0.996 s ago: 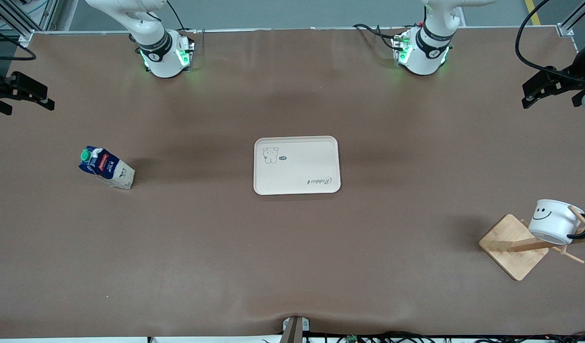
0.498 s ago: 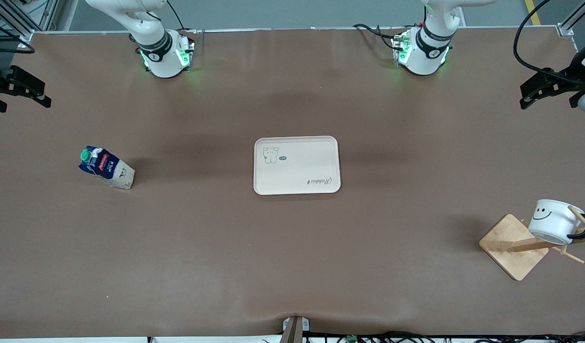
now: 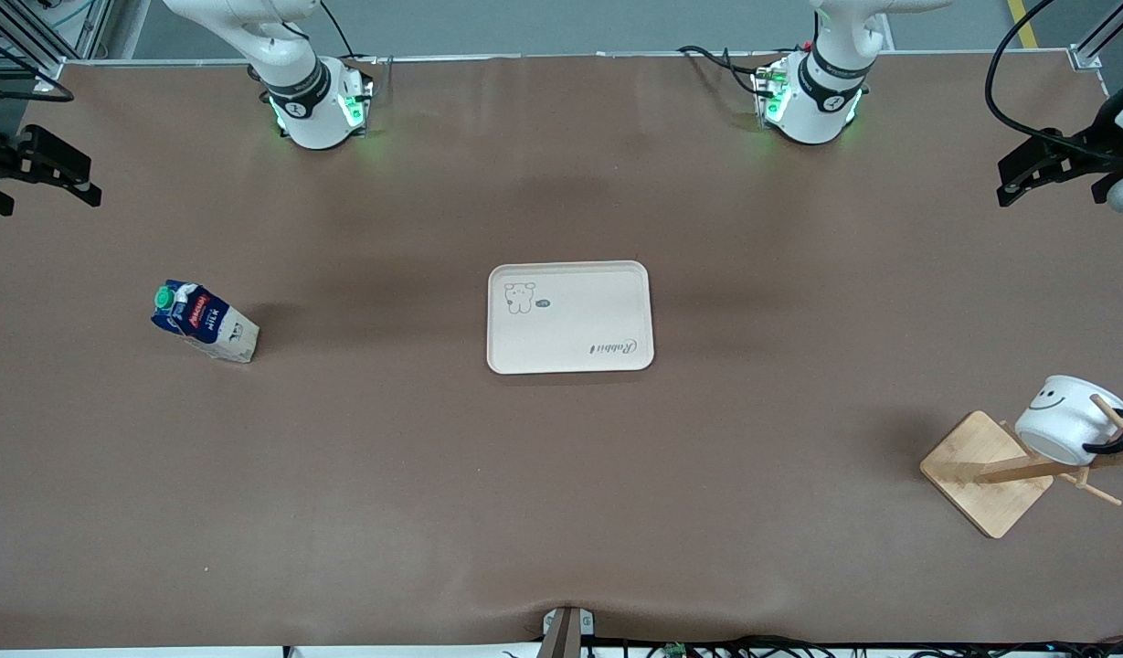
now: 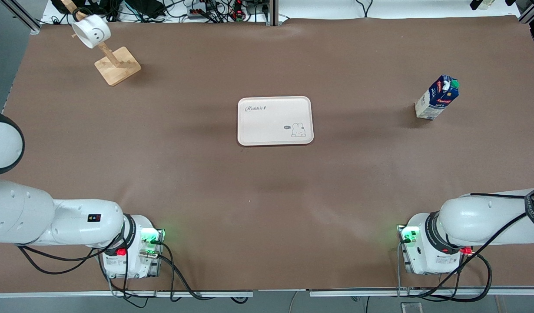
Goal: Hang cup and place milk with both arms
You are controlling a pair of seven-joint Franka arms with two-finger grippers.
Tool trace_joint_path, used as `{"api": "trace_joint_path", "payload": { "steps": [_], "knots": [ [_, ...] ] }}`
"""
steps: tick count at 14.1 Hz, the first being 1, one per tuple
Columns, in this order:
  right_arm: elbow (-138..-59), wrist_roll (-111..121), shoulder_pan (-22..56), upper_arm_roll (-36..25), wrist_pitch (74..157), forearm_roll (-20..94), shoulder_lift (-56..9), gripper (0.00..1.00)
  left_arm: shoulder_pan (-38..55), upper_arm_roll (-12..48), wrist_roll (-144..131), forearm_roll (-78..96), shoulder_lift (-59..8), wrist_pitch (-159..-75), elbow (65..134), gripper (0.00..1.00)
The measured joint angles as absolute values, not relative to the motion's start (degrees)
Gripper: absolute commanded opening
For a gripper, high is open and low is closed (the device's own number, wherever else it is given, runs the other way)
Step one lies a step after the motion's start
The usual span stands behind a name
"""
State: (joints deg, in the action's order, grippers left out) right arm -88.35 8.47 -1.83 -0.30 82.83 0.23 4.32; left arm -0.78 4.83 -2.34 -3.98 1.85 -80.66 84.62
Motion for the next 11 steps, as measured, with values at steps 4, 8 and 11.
{"api": "trace_joint_path", "payload": {
  "steps": [4,8,11],
  "knots": [
    [-88.35,8.47,-1.83,-0.3,82.82,0.19,4.32,1.0,-0.67,4.93,-2.28,-3.6,1.84,-80.64,84.62,1.0],
    [-88.35,8.47,-1.83,-0.3,82.83,0.18,4.32,1.0,-0.34,4.99,-2.28,-2.91,1.84,-80.64,84.63,1.0],
    [-88.35,8.47,-1.72,-0.22,82.83,0.18,4.32,1.0,-0.35,4.96,-2.28,-2.91,1.84,-80.65,84.54,1.0]
  ]
}}
